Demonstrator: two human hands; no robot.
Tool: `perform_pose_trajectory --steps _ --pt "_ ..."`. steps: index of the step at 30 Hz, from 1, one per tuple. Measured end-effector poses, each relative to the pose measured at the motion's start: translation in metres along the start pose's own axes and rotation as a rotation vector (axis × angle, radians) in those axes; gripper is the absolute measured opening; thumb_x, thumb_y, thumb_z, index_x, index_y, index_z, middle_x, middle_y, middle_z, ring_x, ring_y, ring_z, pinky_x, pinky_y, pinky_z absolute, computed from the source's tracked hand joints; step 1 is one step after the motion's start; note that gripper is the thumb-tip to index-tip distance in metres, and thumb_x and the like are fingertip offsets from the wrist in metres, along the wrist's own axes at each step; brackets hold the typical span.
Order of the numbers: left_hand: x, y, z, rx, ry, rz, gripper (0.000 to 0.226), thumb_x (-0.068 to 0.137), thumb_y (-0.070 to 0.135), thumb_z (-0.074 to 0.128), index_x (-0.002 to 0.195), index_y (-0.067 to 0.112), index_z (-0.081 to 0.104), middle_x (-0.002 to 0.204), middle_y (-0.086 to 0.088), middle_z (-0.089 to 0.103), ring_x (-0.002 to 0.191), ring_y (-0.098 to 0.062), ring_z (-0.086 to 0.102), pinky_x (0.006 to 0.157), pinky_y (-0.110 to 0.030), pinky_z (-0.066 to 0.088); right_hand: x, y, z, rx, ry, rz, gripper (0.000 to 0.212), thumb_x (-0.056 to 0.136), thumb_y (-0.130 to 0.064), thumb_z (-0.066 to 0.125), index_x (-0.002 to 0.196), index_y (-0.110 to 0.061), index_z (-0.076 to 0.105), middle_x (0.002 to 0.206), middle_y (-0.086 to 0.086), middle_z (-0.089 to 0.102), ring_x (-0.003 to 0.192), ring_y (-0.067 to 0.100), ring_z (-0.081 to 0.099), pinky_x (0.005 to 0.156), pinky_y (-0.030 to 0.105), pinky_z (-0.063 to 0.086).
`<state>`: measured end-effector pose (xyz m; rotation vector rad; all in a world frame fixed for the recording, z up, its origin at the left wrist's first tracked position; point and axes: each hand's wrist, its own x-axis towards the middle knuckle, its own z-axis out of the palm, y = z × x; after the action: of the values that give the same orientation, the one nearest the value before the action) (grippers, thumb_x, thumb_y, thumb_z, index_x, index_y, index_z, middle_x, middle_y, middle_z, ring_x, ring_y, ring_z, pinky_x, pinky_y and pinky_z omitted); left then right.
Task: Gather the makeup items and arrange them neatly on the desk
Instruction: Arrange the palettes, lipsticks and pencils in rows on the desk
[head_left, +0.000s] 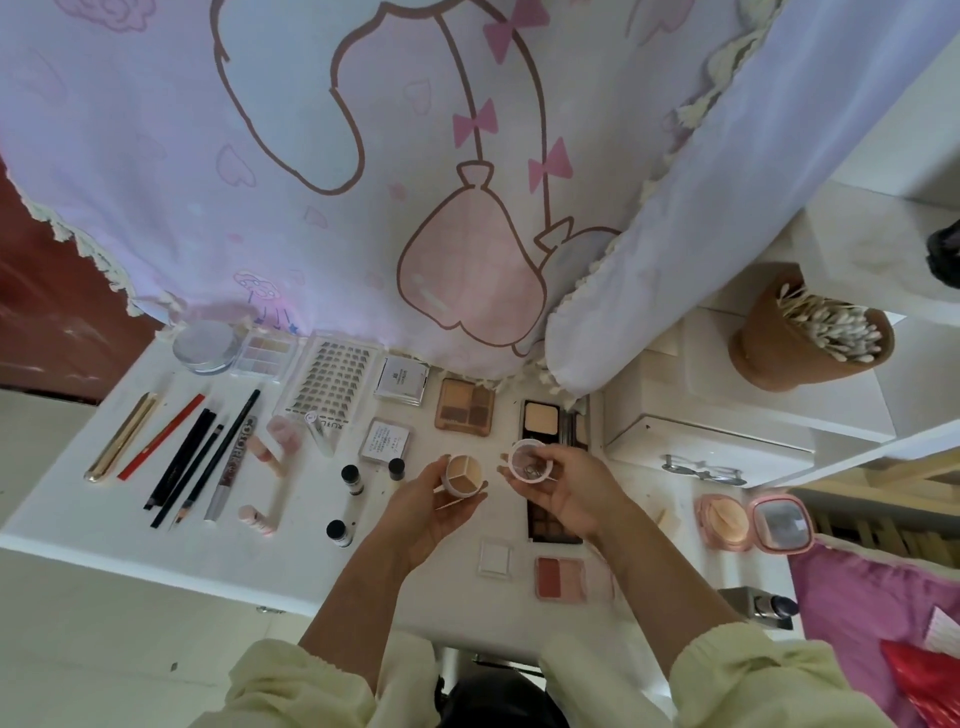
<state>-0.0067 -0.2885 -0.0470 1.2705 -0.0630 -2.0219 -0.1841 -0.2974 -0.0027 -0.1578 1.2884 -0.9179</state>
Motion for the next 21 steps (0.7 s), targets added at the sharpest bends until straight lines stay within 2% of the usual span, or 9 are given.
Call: perform_pose_trajectory --steps 2,4,8,13,15,17,19,21 --pt "0.008 -0.003 0.0 0.087 0.071 0.023 0.032 0.098 0.025 0.053 0.112 -0.003 0.057 0.114 -0.026 0.062 0.09 -0.036 0.069 0.066 -0.033 0.061 0.011 0.003 0.0 -0.166 0.097 -0.018 0.009 0.094 0.002 0.05 0.099 0.006 0.057 0.101 0.026 0.065 0.081 0.034 0.069 0.066 0.032 0.06" --pt "0.013 -0.007 -0.001 0.197 0.108 0.046 0.03 0.099 0.026 0.051 0.106 -0.002 0.058 0.113 -0.024 0.061 0.09 -0.035 0.069 0.069 -0.032 0.061 0.021 0.007 -0.001 -0.443 0.173 -0.063 0.006 0.09 0.003 0.055 0.091 0.004 0.06 0.096 0.022 0.064 0.075 0.029 0.068 0.062 0.03 0.058" --pt "0.024 -0.015 0.0 0.408 0.185 0.066 0.03 0.098 0.029 0.053 0.102 0.001 0.062 0.102 -0.021 0.064 0.086 -0.035 0.071 0.078 -0.037 0.059 0.039 0.017 -0.005 -1.052 0.215 -0.212 0.015 0.091 -0.009 0.051 0.081 -0.004 0.061 0.08 0.012 0.056 0.067 0.019 0.054 0.054 0.024 0.043" --pt "0.032 -0.02 0.002 0.554 0.26 0.109 0.032 0.096 0.031 0.056 0.092 0.0 0.065 0.096 -0.021 0.067 0.074 -0.033 0.072 0.07 -0.035 0.06 0.05 0.027 -0.006 -1.296 0.246 -0.314 0.03 0.094 -0.012 0.046 0.064 -0.009 0.043 0.065 0.004 0.045 0.057 0.014 0.042 0.053 0.027 0.03" --pt "0.031 -0.021 0.004 0.596 0.269 0.132 0.033 0.095 0.032 0.057 0.091 0.0 0.066 0.091 -0.019 0.068 0.068 -0.031 0.072 0.073 -0.039 0.06 0.051 0.03 -0.007 -1.313 0.251 -0.341 0.023 0.094 -0.013 0.047 0.074 -0.006 0.053 0.072 0.005 0.052 0.066 0.017 0.049 0.059 0.03 0.037" --pt "0.03 -0.022 0.006 0.655 0.284 0.167 0.032 0.094 0.034 0.06 0.089 0.003 0.068 0.086 -0.014 0.07 0.065 -0.028 0.072 0.073 -0.041 0.061 0.055 0.031 -0.006 -1.298 0.248 -0.363 0.016 0.095 -0.014 0.049 0.094 -0.004 0.062 0.089 0.006 0.061 0.082 0.02 0.058 0.073 0.033 0.046" --pt "0.029 -0.023 0.007 0.731 0.299 0.199 0.028 0.093 0.035 0.061 0.091 0.009 0.07 0.082 -0.008 0.072 0.062 -0.025 0.072 0.072 -0.041 0.061 0.057 0.03 -0.006 -1.29 0.251 -0.373 0.019 0.095 -0.013 0.053 0.11 -0.007 0.062 0.105 0.006 0.064 0.097 0.02 0.06 0.085 0.033 0.05" --pt "0.028 -0.023 0.007 0.791 0.31 0.235 0.024 0.093 0.036 0.06 0.091 0.015 0.071 0.08 -0.003 0.073 0.06 -0.023 0.072 0.072 -0.041 0.061 0.061 0.029 -0.005 -1.299 0.244 -0.385 0.025 0.093 -0.013 0.057 0.117 -0.007 0.06 0.112 0.006 0.064 0.103 0.02 0.06 0.088 0.031 0.05"
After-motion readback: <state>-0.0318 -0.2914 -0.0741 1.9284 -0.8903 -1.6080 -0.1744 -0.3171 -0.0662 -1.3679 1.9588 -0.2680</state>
